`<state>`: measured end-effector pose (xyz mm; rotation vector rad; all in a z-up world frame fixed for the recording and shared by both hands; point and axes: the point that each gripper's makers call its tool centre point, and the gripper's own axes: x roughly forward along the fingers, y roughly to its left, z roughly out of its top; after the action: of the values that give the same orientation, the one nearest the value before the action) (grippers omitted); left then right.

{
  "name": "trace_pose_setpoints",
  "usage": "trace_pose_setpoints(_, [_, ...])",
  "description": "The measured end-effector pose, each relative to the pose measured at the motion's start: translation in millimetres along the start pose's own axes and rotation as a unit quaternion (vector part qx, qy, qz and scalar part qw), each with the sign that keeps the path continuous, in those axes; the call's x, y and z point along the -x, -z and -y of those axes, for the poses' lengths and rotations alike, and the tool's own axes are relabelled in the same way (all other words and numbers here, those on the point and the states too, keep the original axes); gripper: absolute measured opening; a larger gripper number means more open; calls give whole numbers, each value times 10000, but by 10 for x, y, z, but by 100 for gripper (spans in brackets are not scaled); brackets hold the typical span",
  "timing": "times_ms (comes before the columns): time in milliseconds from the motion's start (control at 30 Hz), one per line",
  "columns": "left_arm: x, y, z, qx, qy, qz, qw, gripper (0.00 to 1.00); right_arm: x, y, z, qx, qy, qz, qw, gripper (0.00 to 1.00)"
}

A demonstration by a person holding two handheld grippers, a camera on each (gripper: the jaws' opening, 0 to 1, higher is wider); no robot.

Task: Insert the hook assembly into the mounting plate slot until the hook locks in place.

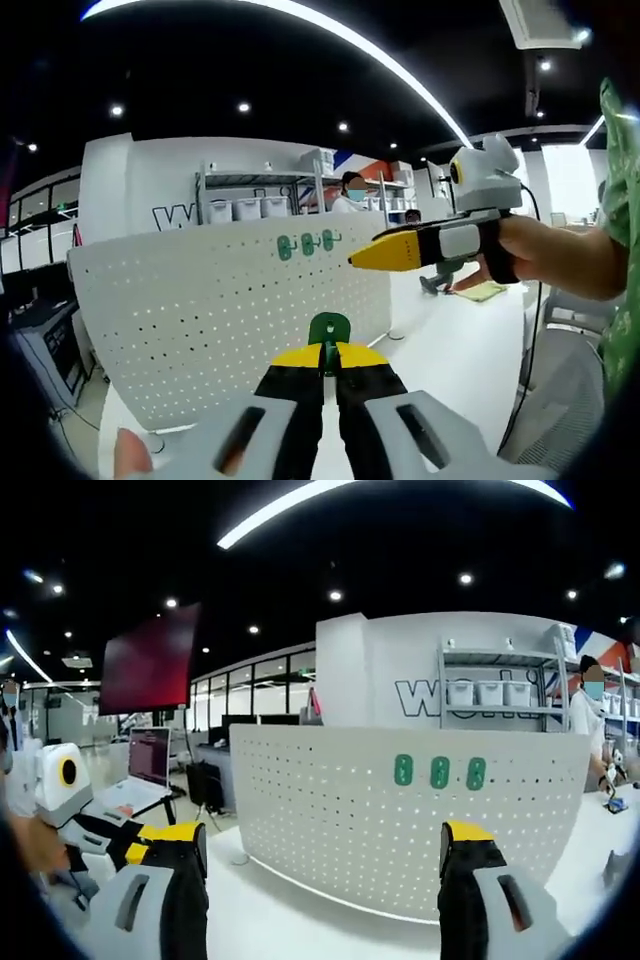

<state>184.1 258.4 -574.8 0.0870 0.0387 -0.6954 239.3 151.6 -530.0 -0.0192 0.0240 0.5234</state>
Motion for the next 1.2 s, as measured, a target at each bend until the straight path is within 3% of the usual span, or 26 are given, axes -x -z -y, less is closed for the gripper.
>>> trace_pose_setpoints(333, [-118,-193,-132,279,-315,261,9988,3,22,-33,-19,333,11,218,9992,100])
trace_pose_setpoints(733, [-303,-404,-216,398,-670,504,9957,3,30,-6,-7,479,-30,170,9987,100])
trace_pose_setpoints(1200, [-533,-558,-232,570,-1030,559,9915,3,64,-39,49,474,-67,179,9987,100])
